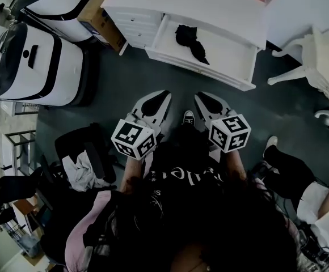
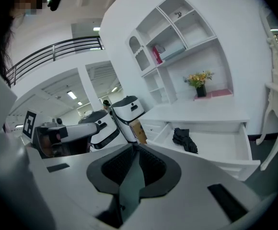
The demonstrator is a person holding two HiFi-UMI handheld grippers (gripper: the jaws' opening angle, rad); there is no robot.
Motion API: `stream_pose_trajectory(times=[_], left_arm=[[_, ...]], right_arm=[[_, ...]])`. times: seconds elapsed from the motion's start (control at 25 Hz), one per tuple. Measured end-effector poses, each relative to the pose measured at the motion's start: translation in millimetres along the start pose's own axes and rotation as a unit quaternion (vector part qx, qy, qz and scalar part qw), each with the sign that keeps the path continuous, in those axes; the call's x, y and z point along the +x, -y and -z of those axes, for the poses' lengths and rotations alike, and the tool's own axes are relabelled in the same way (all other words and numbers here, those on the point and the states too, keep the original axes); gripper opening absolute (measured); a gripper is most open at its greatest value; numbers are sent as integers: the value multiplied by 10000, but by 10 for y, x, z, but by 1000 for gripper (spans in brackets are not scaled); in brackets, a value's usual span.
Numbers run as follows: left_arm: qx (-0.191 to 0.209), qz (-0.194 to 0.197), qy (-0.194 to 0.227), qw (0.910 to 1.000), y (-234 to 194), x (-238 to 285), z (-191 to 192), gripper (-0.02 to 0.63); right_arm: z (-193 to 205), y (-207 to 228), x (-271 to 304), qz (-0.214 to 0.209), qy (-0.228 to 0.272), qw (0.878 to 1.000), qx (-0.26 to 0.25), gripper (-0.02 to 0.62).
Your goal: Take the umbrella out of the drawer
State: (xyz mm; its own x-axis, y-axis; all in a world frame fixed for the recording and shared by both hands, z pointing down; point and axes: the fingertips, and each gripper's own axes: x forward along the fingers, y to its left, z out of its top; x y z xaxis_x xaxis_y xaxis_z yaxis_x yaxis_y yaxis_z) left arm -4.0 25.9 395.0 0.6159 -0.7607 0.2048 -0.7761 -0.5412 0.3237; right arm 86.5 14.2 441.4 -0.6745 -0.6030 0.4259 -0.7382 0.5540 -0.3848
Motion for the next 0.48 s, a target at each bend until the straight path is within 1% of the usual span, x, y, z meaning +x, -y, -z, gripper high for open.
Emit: stream_pose_trajectory(times=[0.24,0.48], left_arm=[[-16,-329,6,9995,-255,480,-224,25],[-4,-496,24,9988,-382,856,-364,25]], right_arm=[[-410,434,343,-265,7,9996,-24,69],[-667,794,568,-389,36,9992,-32,69]])
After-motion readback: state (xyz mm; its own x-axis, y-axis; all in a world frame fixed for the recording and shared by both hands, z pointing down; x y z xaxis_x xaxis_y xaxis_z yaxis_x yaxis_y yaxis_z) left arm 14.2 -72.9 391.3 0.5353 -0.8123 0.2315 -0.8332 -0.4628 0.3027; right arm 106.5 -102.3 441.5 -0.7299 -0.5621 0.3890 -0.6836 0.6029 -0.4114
